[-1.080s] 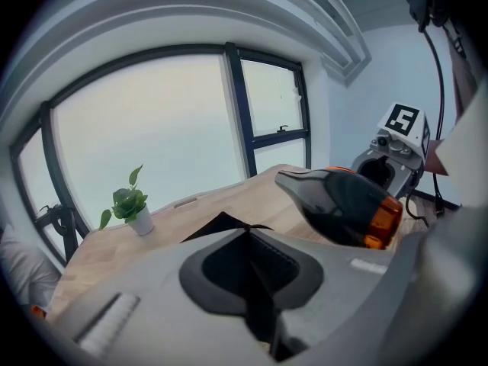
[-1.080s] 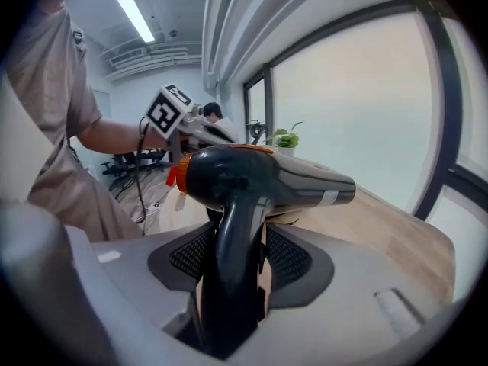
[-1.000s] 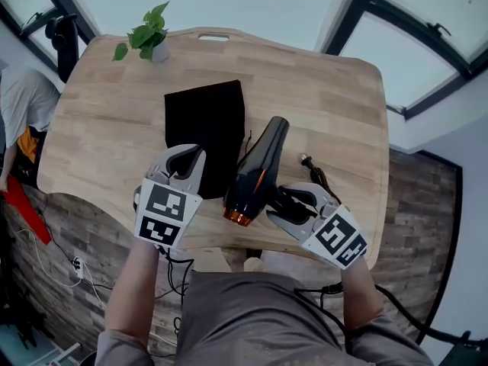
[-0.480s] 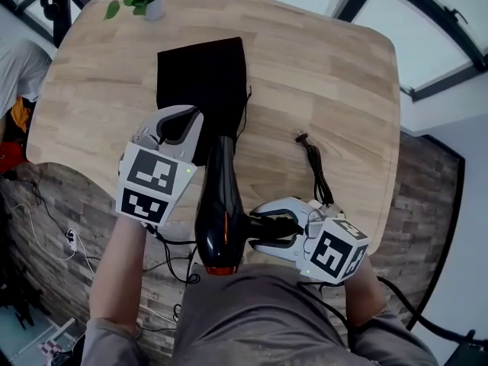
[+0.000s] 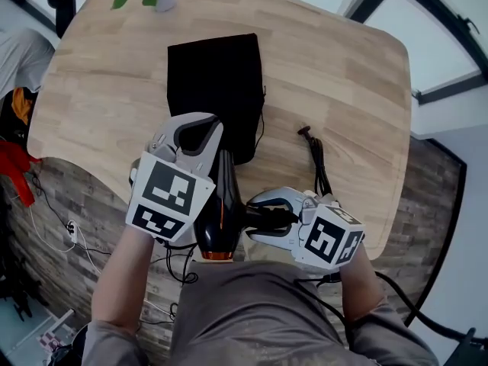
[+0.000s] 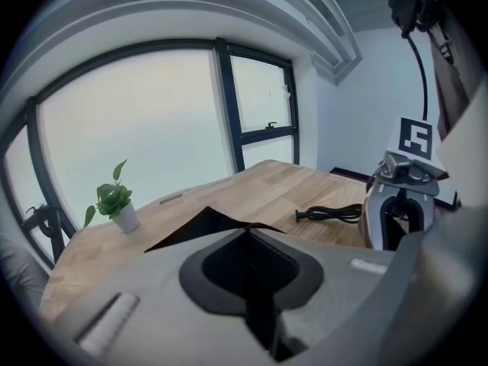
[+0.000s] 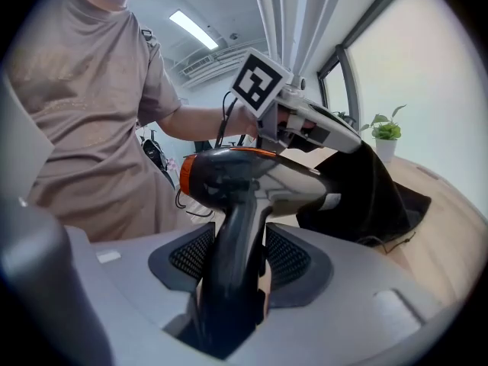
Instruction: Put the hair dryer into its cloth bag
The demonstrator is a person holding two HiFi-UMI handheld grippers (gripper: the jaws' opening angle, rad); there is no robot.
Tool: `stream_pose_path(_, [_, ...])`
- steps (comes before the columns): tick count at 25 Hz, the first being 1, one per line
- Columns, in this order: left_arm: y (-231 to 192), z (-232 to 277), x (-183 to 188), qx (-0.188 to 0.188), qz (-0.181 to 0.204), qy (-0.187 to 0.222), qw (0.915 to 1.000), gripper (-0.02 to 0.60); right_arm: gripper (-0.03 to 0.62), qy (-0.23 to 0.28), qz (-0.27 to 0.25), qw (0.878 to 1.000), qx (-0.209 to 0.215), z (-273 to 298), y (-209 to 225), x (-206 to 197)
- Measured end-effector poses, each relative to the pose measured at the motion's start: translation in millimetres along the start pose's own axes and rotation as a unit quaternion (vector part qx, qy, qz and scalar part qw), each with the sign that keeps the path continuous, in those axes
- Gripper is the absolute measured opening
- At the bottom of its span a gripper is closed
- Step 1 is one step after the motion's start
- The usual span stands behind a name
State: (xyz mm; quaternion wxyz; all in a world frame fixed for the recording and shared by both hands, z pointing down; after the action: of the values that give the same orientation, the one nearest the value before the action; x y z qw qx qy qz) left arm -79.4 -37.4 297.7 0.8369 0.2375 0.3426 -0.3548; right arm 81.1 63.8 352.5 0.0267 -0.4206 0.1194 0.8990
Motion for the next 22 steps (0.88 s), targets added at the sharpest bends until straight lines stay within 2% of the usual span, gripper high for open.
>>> stream_pose_path(6, [4, 0, -1, -0.039, 0.017, -0.008, 0.9991, 0.017, 0.229, -0.015, 0.034, 0.999, -0.017, 12, 42, -4])
stream_pose_path(11, [-1, -5, 1, -0.055, 0.021, -0.002, 0.9982, 0.017, 0.230, -0.026, 0.053, 0.998, -0.033, 22, 74, -5])
stream_pose_path(17, [1, -8, -5, -0.072, 0.011, -0.007, 0.9973, 0.017, 0.230, -0.032, 0.088, 0.993, -0.073, 28, 102, -4])
stream_pose_path(22, [6, -7, -12, -0.083, 0.015, -0.013, 0.9964, 0.017, 0.230, -0.032, 0.127, 0.983, -0.129, 29, 114, -5])
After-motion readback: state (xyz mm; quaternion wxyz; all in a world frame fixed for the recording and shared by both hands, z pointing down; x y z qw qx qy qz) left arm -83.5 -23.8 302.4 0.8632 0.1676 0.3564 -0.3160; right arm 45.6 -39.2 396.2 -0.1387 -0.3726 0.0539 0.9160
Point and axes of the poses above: the fingertips, and each gripper's own axes: z forward along the fingers, y to its right, x out of its top, the point moved 8 cm from there along -z, backward along the fingers, and after that the axes turned 4 degrees about -y, right-handed, at the moved point
